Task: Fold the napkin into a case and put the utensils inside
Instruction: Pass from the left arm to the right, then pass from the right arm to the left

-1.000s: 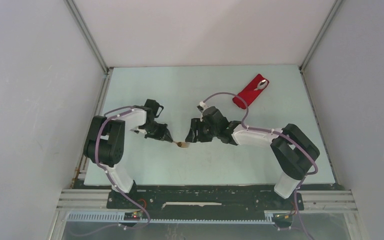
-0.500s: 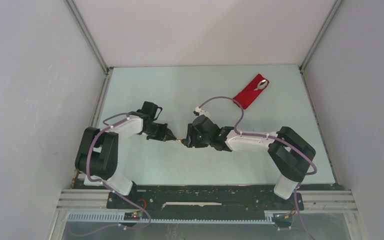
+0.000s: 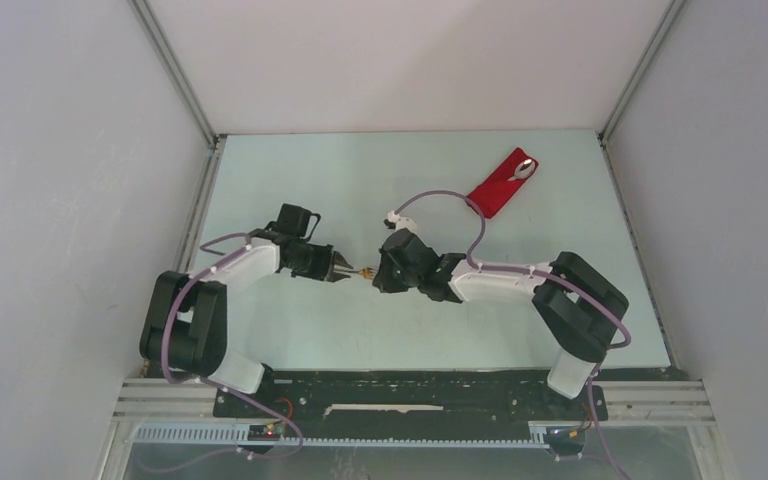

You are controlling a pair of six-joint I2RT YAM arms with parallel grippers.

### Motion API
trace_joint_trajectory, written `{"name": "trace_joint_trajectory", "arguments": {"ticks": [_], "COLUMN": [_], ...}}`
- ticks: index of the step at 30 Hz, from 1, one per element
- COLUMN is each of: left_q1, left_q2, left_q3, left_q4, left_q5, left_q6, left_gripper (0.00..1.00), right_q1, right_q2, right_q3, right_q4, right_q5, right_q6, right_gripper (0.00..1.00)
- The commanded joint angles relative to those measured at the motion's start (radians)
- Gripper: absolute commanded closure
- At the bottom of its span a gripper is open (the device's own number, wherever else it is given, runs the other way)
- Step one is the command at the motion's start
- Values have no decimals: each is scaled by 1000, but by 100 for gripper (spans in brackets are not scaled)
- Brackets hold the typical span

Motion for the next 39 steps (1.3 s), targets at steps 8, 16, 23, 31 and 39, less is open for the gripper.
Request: {"name": "trace_joint_trajectory", "arguments": {"ticks": [8, 16, 23, 31, 39], "left_q1": [-91, -210, -296, -318, -319], "left_q2": [-422, -409, -317, -289, -341], "left_q3": [70, 3, -21, -25, -66], "left_q4": [-20, 30, 21, -2, 162], "left_q5": [-33, 387, 464, 429, 410], "left_q6": [841, 1168, 1211, 1195, 1043], "left_gripper": [0, 5, 23, 98, 100], "right_q1": [-252, -324, -324, -326, -373], "right_q2": [-67, -82, -107, -124, -285], "right_q3": [69, 110, 117, 81, -320], "right_q4": [-208, -438, -460, -320, 610], "right_q5": [-722, -1149, -1146, -1099, -892], "right_q6": [-719, -911, -910, -765, 30], "right_gripper": [100, 100, 100, 100, 50]}}
